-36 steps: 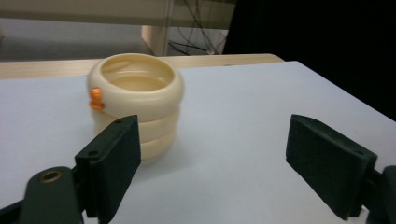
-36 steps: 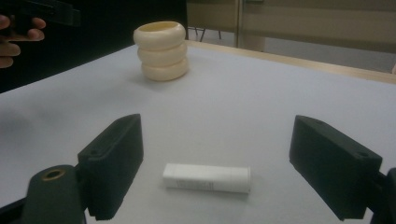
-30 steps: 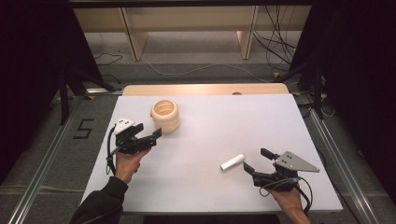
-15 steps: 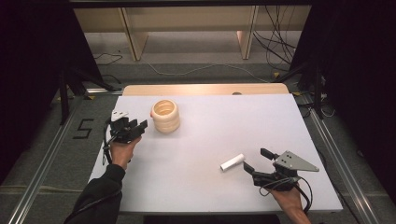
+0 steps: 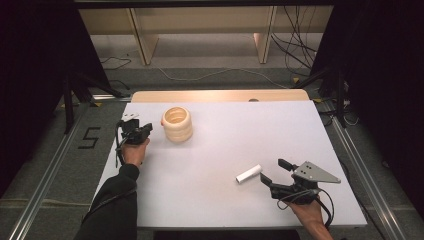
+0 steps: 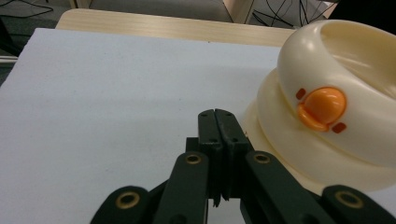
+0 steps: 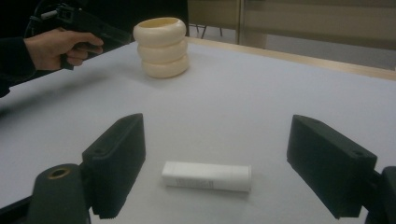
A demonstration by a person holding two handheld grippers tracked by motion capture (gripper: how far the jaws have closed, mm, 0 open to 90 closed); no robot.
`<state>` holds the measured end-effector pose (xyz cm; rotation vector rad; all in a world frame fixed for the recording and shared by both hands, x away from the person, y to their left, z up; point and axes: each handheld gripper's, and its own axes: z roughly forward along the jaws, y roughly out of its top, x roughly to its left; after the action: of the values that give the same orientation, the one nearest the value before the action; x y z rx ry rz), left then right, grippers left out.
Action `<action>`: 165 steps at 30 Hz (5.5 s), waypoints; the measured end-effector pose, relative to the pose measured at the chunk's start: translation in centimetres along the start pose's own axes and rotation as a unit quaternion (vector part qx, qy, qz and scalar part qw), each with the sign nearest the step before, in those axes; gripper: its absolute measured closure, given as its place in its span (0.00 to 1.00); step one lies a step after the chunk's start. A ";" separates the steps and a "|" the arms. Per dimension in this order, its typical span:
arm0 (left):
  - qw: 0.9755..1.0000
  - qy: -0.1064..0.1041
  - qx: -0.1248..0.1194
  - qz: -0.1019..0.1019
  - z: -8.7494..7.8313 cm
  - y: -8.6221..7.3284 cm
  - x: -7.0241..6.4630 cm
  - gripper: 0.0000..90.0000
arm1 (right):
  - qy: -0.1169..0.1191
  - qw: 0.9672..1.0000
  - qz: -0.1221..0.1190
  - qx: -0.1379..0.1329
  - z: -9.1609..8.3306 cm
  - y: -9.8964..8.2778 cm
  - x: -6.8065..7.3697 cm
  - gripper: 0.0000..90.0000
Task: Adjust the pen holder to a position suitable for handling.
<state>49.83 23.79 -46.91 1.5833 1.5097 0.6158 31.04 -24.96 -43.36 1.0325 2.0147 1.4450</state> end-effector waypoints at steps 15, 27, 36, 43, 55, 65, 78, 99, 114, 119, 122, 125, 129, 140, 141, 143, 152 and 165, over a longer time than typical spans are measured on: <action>1.000 -0.021 0.015 0.000 2.5 -0.1 -0.8 0.99 | 0.004 1.000 0.000 0.003 0.2 -0.1 -0.1 0.23; 0.999 -0.037 0.018 0.022 3.4 0.1 -1.4 0.99 | 0.007 1.000 0.000 0.005 0.5 -0.1 0.1 0.23; 0.998 -0.052 0.021 0.038 3.6 0.2 -2.9 0.99 | 0.007 1.000 -0.001 0.007 0.5 -0.1 0.2 0.23; 0.996 -0.068 0.023 0.057 4.3 0.4 -5.0 0.99 | 0.008 1.000 -0.002 0.007 0.6 -0.2 0.1 0.23; 0.991 -0.096 0.030 0.085 5.6 0.5 -8.9 0.99 | 0.008 1.000 -0.001 0.005 0.5 -0.2 0.0 0.23; 0.990 -0.106 0.035 0.081 6.1 0.6 -11.2 0.99 | 0.009 1.000 -0.002 0.005 0.4 -0.1 0.0 0.23; 0.987 -0.121 0.048 0.092 6.0 0.6 -13.3 0.99 | 0.007 1.000 0.002 0.005 0.4 -0.2 -0.1 0.23; 0.985 -0.130 0.058 0.097 6.4 0.3 -14.7 0.99 | 0.006 1.000 0.004 0.003 0.4 -0.1 -0.1 0.23; 0.987 -0.119 0.057 0.087 6.0 0.5 -13.6 0.81 | 0.005 1.000 0.003 0.001 0.3 -0.1 -0.2 0.23; 0.988 -0.114 0.059 0.084 4.9 0.9 -13.2 0.67 | 0.005 1.000 0.003 0.000 0.3 -0.1 -0.2 0.23; 0.987 -0.115 0.068 0.091 4.2 1.1 -13.0 0.58 | 0.004 1.000 0.003 -0.001 0.2 -0.1 -0.2 0.23; 0.986 -0.116 0.076 0.088 3.5 1.3 -12.9 0.51 | 0.004 1.000 0.001 -0.003 0.1 -0.1 -0.2 0.23; 0.986 -0.119 0.075 0.095 2.5 1.5 -12.8 0.45 | 0.004 1.000 0.002 -0.005 0.1 0.0 -0.2 0.23; 0.981 -0.144 0.076 0.105 0.2 1.5 -12.9 0.35 | 0.003 1.000 0.001 -0.006 0.0 0.0 -0.2 0.23; 0.981 -0.146 0.075 0.104 0.0 1.5 -12.9 0.35 | 0.003 1.000 0.001 -0.007 0.0 0.0 -0.2 0.23; 0.980 -0.149 0.078 0.108 -0.5 1.5 -12.9 0.33 | 0.002 1.000 0.002 -0.007 -0.1 0.0 -0.2 0.23; 0.975 -0.173 0.070 0.118 -2.7 0.8 -13.2 0.28 | 0.003 1.000 0.002 -0.011 -0.2 0.0 -0.3 0.23; 0.968 -0.205 0.064 0.129 -5.3 -0.6 -14.0 0.24 | 0.005 1.000 0.006 -0.009 -0.1 -0.1 -0.4 0.23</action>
<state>43.02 11.44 -41.82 1.8875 1.0618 0.3059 31.22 -25.32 -43.41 1.0342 2.0015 1.4742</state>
